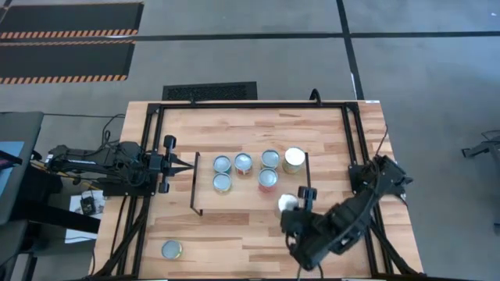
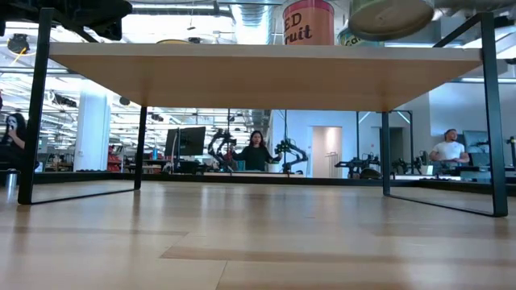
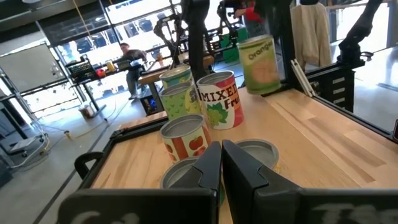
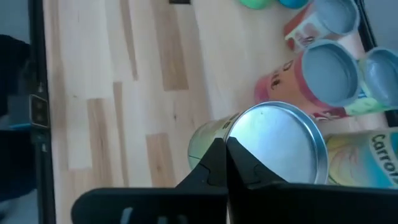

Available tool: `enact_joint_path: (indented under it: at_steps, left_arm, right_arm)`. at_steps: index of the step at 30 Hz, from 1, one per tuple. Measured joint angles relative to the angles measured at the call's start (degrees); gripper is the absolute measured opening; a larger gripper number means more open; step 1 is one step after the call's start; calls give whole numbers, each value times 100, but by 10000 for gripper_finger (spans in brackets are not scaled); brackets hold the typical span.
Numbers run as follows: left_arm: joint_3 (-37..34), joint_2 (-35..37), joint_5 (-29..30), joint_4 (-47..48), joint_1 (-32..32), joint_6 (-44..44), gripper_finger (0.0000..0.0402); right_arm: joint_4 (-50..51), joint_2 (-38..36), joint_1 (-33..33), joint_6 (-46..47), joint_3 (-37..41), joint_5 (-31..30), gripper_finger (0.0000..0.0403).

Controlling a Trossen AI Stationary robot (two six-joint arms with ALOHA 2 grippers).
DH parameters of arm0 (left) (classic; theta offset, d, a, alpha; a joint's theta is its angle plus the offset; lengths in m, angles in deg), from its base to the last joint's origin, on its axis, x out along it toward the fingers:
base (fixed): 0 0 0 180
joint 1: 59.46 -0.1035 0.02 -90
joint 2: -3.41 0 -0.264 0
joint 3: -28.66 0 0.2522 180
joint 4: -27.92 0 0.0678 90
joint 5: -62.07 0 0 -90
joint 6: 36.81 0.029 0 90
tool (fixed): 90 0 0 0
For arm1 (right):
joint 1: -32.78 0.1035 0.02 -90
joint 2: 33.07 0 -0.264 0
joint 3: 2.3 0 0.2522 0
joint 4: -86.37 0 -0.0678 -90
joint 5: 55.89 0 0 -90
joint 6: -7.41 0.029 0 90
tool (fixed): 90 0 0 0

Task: Pick and place cans onto a shelf
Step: Put the canned oranges on the shelf

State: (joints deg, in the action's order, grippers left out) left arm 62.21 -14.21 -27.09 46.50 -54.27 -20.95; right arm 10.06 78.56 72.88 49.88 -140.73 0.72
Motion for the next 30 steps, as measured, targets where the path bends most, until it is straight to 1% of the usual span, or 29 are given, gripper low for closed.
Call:
enact_joint_path:
  at_steps: [3, 6, 11, 18, 21, 24, 30]
  left_arm:
    - [0, 1, 0, 2, 0, 10, 4]
    - [0, -1, 0, 0, 0, 40, 4]
    - [0, -1, -2, 2, 2, 33, 4]
    - [0, -1, -2, 2, 2, 11, 4]
    - [0, -1, -2, 2, 2, 10, 4]
    - [0, -1, -2, 11, 2, 9, 4]
    - [0, 1, -2, -4, 2, 7, 4]
  right_arm:
    - [-8, -78, -198, -357, 9, 263, 4]
    - [17, -107, -423, -434, -10, 350, 4]
    - [8, -83, -610, -683, 4, 510, 3]
    - [7, -255, -645, -758, 8, 597, 3]
    - [10, -482, -572, -676, 317, 597, 3]
    - [-5, -765, -578, -500, 845, 601, 3]
    - [-294, -1269, -588, -349, 1478, 386, 3]
